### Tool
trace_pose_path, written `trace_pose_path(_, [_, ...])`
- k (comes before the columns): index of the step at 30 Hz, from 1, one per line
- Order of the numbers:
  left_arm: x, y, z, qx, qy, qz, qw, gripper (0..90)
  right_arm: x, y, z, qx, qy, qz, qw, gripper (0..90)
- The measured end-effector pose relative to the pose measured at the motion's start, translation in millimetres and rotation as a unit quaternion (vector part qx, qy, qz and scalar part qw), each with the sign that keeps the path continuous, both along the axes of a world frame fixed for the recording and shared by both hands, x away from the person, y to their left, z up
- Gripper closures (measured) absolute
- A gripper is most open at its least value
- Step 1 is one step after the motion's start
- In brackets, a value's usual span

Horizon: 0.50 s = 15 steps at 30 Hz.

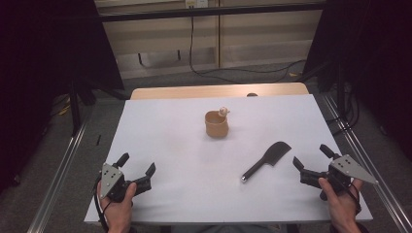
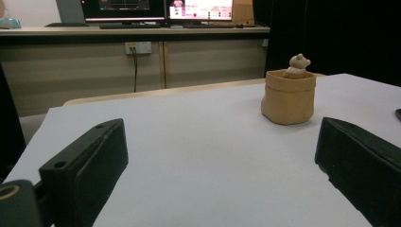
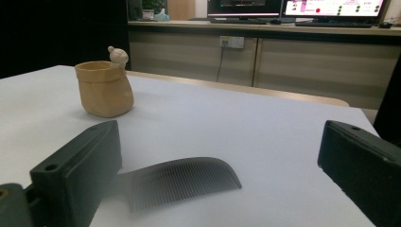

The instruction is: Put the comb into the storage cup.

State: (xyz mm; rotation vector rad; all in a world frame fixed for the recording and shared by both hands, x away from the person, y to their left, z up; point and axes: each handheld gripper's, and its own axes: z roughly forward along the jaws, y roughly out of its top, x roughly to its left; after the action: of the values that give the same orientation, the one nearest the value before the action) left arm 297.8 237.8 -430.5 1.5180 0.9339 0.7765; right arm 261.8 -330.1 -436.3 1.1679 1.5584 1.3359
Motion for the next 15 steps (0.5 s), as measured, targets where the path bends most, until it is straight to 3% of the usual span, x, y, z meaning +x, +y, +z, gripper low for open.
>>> trace_pose_path(4, [-1.5,1.2,0.3,0.002,0.001,0.001,1.0,3.5,0.8,0.1,-0.1,0.001,0.002,0.011,0.9999,0.3])
trace_pose_path(7, [-1.6,0.2,0.6,-0.002,0.0,0.002,1.0,3.5,0.1,-0.9,-0.1,0.002,0.01,0.033,0.9994,2.0])
trace_pose_path(15, [0.2,0.1,-0.2,0.002,0.003,0.003,1.0,3.5,2.9,4.6,-1.1,0.006,0.004,0.058,0.9983,0.0])
